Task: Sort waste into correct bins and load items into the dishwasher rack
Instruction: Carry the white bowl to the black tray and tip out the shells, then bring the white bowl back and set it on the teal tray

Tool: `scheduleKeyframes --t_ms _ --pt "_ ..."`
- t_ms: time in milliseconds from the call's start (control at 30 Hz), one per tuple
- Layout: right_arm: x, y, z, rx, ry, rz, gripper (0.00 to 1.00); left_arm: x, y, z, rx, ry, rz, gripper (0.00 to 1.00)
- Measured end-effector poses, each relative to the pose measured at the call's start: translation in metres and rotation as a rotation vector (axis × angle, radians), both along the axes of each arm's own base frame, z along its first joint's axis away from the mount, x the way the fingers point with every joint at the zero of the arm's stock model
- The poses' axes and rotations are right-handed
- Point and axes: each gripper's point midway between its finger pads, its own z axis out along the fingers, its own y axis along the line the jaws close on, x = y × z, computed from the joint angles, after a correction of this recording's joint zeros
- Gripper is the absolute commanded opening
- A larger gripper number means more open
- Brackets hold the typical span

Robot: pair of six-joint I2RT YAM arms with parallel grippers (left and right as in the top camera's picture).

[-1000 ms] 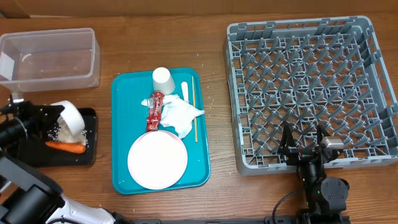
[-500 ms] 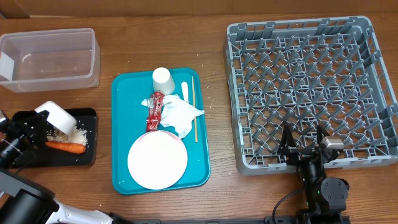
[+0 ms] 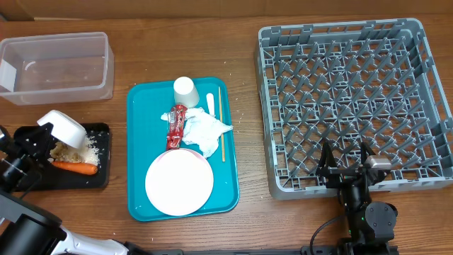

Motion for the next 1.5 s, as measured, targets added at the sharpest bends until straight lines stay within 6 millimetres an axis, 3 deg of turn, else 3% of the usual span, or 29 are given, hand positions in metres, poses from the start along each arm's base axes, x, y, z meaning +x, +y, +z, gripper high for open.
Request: scheduleKeyframes --t_ms 567,933,1100,1200,1367,1500 --pt "0.000 0.000 0.000 0.000 0.000 0.000 1.00 -0.005 0.012 0.008 -0.194 0.048 0.040 0.04" --pt "0.000 0.000 0.000 0.000 0.000 0.000 1.00 -0.005 0.001 0.009 -0.232 0.054 0.023 0.04" --pt "0.000 0.000 0.000 0.000 0.000 0.000 1.00 0.005 -0.035 0.005 -0.224 0.104 -0.062 0.04" --pt "0.000 0.000 0.000 0.000 0.000 0.000 1.00 0.014 -0.075 0.008 -0.133 0.142 -0.166 0.04" --pt "0.000 0.000 0.000 0.000 0.001 0.000 1.00 0.023 -0.143 0.030 0.157 0.129 -0.349 0.04" --pt "0.000 0.000 0.000 0.000 0.000 0.000 1.00 0.029 -0.185 0.021 0.420 0.214 -0.442 0.04"
